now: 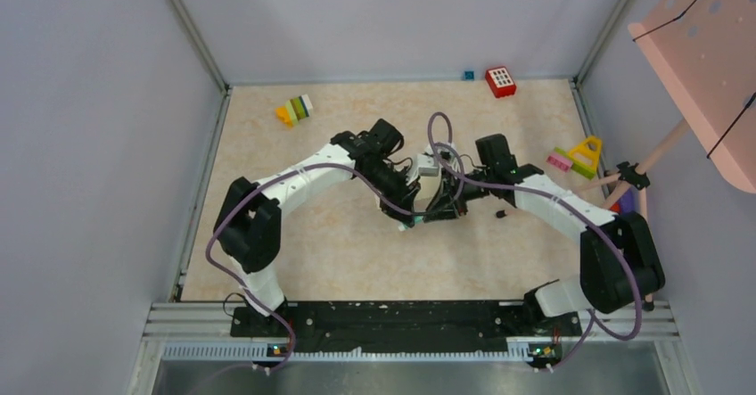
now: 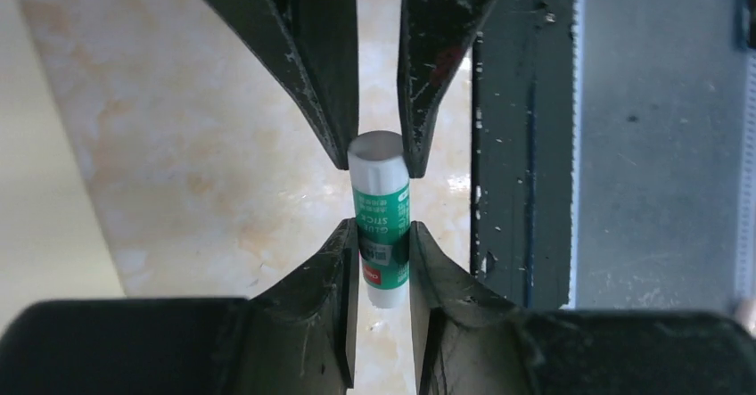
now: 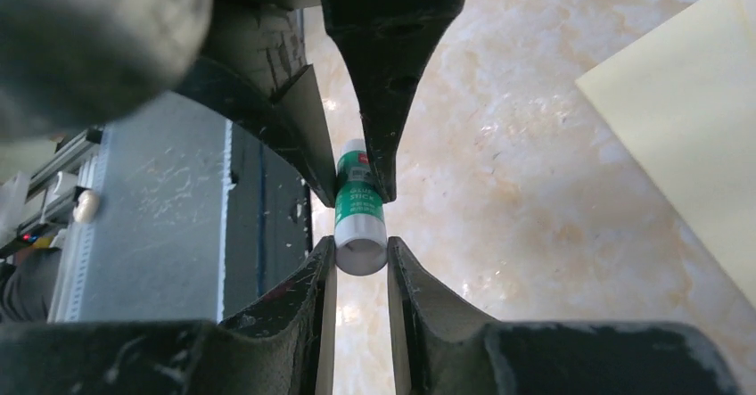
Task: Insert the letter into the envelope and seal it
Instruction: Screw the solid glue.
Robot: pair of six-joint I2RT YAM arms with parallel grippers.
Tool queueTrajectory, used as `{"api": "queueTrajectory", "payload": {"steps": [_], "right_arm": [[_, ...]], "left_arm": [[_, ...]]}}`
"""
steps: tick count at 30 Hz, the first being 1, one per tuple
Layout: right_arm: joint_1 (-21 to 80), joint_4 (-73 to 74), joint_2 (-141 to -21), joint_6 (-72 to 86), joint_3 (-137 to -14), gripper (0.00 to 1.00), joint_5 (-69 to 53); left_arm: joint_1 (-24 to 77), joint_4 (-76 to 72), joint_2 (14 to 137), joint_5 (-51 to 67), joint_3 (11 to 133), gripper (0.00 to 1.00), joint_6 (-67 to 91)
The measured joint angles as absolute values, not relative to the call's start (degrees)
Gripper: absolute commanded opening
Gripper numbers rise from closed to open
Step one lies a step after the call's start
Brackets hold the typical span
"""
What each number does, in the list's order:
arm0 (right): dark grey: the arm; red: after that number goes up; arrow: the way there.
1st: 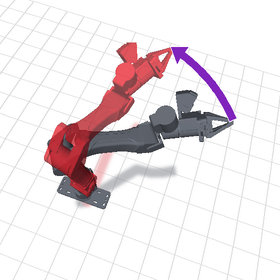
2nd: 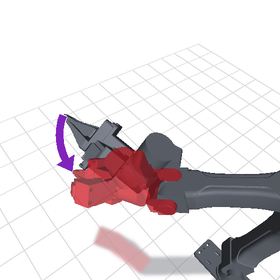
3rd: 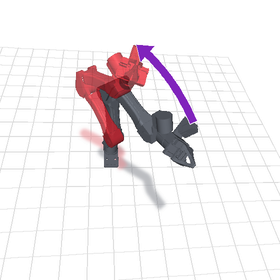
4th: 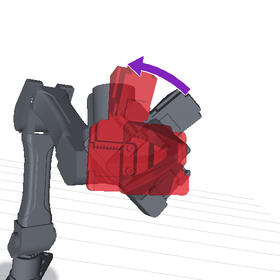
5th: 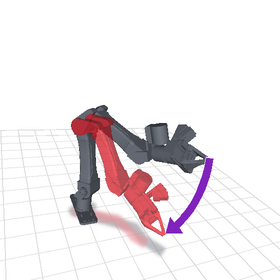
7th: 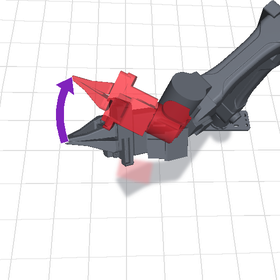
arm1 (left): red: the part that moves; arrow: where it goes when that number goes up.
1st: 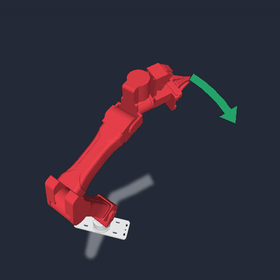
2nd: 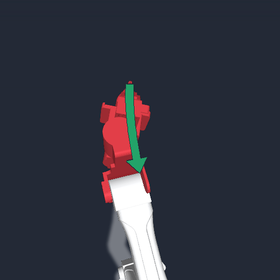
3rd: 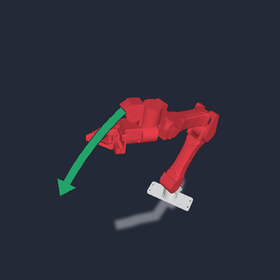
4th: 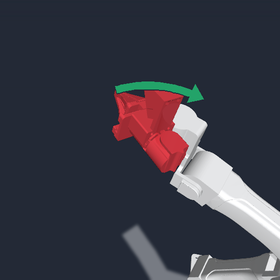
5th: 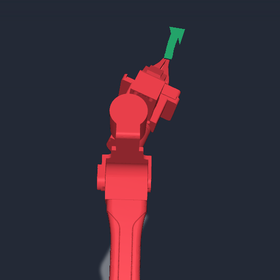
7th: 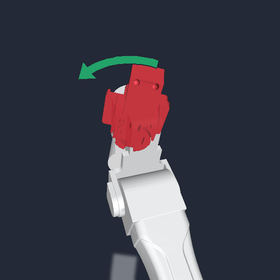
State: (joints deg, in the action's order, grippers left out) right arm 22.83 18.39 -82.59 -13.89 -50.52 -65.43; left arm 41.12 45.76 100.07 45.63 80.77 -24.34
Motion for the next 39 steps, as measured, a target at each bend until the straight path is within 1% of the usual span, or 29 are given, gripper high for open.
{"api": "queueTrajectory", "payload": {"steps": [3,4,5,8,9,10,12,17,24,28,33,36,39], "right_arm": [[22.8,18.0,-79.1,-13.2,-47.1,0.19,-65.8],[22.8,18.0,-77.8,-12.9,-45.9,0.21,-66.1],[22.8,17.8,-76.8,-12.8,-45.1,0.26,-66.3],[23.5,15.8,-74.0,-14.9,-43.4,0.55,-66.9],[24.0,15.0,-73.6,-15.1,-43.4,0.61,-66.5],[24.6,13.8,-73.3,-15.6,-43.5,0.66,-66.0],[24.9,13.0,-73.3,-15.6,-44.0,0.69,-65.1],[24.1,12.7,-76.7,-11.0,-49.1,0.70,-64.5],[19.0,9.9,-85.0,4.8,-55.4,0.68,-69.1],[17.9,8.5,-87.9,11.1,-55.5,0.67,-69.6],[17.9,4.6,-90.4,17.3,-55.5,0.64,-70.3],[17.9,4.1,-92.8,19.2,-55.5,0.63,-70.1],[17.9,4.2,-94.7,19.8,-55.5,0.59,-69.0]], "left_arm": [[40.6,50.1,103.2,52.9,83.0,0.00,-30.9],[40.5,51.1,103.7,54.7,83.2,0.00,-32.6],[40.5,51.8,104.1,56.3,83.3,0.00,-34.1],[39.2,53.5,104.6,60.8,83.5,0.00,-34.4],[38.4,54.2,104.7,62.4,83.6,0.00,-34.1],[37.8,54.6,104.6,63.3,83.6,0.00,-33.7],[36.9,54.8,104.3,64.2,83.6,0.00,-32.2],[36.2,50.6,101.5,60.7,81.7,0.00,-26.2],[36.8,42.2,95.5,47.0,76.2,0.00,-20.4],[38.7,37.9,93.1,36.2,73.6,0.00,-18.9],[44.1,33.6,91.5,23.4,71.5,0.00,-19.2],[46.5,32.3,91.5,18.5,70.7,0.00,-19.4],[47.4,31.4,91.5,15.4,70.4,0.00,-19.4]]}}
